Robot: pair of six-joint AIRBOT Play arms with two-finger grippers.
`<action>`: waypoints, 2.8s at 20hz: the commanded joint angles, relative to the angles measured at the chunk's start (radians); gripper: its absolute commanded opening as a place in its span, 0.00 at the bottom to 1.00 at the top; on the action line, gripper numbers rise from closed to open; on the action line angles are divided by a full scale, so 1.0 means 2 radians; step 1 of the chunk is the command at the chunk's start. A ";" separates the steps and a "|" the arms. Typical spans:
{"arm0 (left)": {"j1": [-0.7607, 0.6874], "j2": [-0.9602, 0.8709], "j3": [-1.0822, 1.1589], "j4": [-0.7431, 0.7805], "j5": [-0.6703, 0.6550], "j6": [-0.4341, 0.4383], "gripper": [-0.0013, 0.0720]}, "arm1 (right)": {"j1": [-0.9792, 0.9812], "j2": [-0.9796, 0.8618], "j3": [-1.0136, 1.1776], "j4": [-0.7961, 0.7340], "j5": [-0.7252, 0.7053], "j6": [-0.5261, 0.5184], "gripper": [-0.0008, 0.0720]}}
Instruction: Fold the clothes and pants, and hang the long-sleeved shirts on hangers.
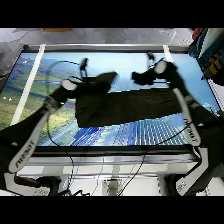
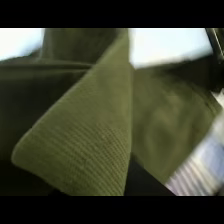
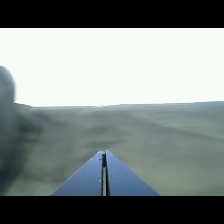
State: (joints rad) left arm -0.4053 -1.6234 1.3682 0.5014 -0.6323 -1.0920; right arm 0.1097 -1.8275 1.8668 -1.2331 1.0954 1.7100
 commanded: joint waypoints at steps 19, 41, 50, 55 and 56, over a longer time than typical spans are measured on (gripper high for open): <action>0.263 -0.001 -0.001 0.202 -0.259 0.000 0.97 | -0.151 0.028 0.000 -0.011 0.153 -0.144 0.06; 0.222 -0.038 -0.082 0.101 -0.187 0.038 0.04 | -0.063 0.028 0.000 0.014 0.117 -0.146 0.06; 0.253 0.167 -0.082 0.168 -0.204 0.022 0.04 | 0.052 0.002 -0.018 0.014 0.037 -0.152 0.06; 0.253 0.242 -0.082 0.168 -0.203 0.022 0.04 | 0.148 -0.057 -0.053 0.046 -0.008 -0.080 0.06; 0.253 0.252 -0.082 0.168 -0.201 0.016 0.04 | 0.167 -0.068 -0.052 0.067 -0.026 -0.073 0.06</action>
State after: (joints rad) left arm 0.1001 -1.1946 1.2034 0.8349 -1.0409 -1.0462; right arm 0.3424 -1.9053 1.7828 -1.1713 1.1297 1.4845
